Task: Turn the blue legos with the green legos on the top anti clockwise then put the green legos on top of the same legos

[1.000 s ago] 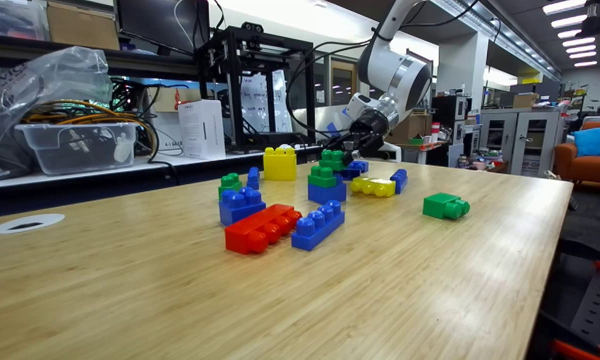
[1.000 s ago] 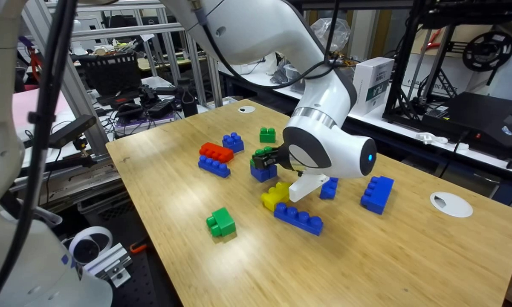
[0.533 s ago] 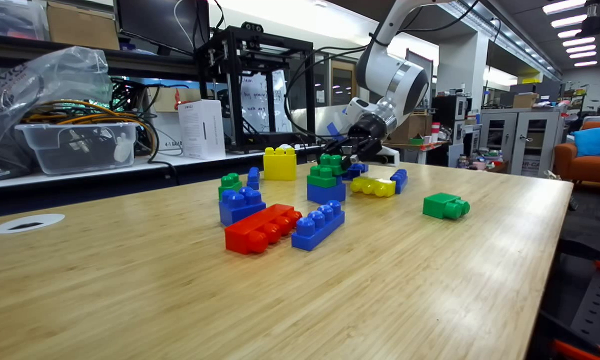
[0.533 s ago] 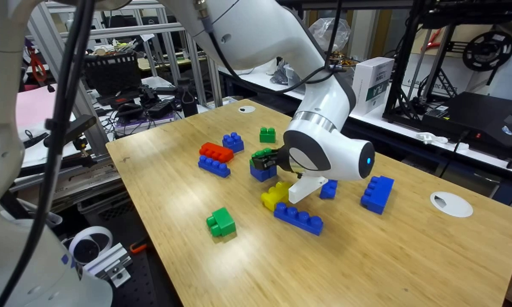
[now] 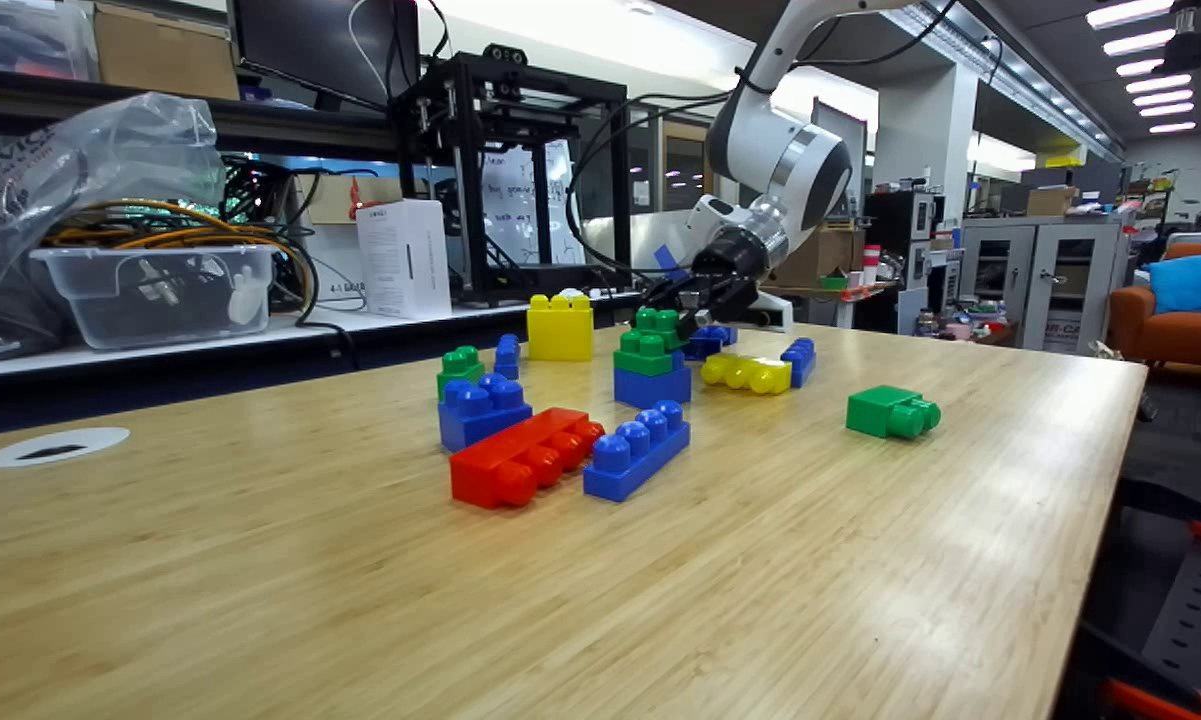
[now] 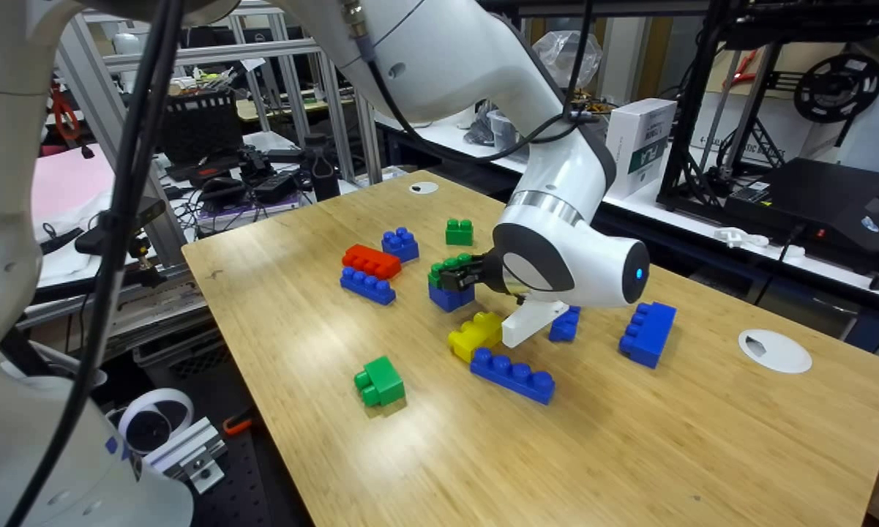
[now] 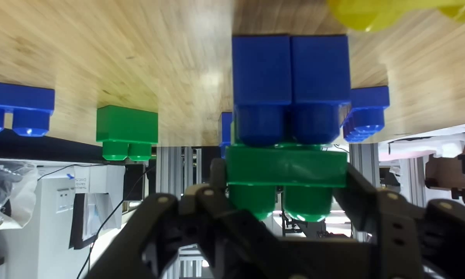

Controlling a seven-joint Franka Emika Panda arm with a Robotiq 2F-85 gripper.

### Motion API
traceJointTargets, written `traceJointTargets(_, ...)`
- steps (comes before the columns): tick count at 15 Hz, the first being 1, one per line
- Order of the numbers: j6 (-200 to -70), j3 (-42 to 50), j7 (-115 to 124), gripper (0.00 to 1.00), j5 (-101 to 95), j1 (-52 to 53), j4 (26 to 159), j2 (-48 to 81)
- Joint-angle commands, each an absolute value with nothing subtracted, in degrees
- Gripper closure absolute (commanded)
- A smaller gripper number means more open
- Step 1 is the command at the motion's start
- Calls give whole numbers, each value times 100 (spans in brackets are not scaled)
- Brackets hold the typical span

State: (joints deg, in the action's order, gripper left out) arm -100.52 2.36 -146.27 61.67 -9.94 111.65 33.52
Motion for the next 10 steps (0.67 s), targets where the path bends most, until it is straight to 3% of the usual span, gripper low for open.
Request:
traceJointTargets(1, -9924, 220, -14765, 55, 6190, -1027, 11040, 3464)
traceJointTargets(10, -9918, 219, -14767, 55, 6181, -1042, 11010, 3659)
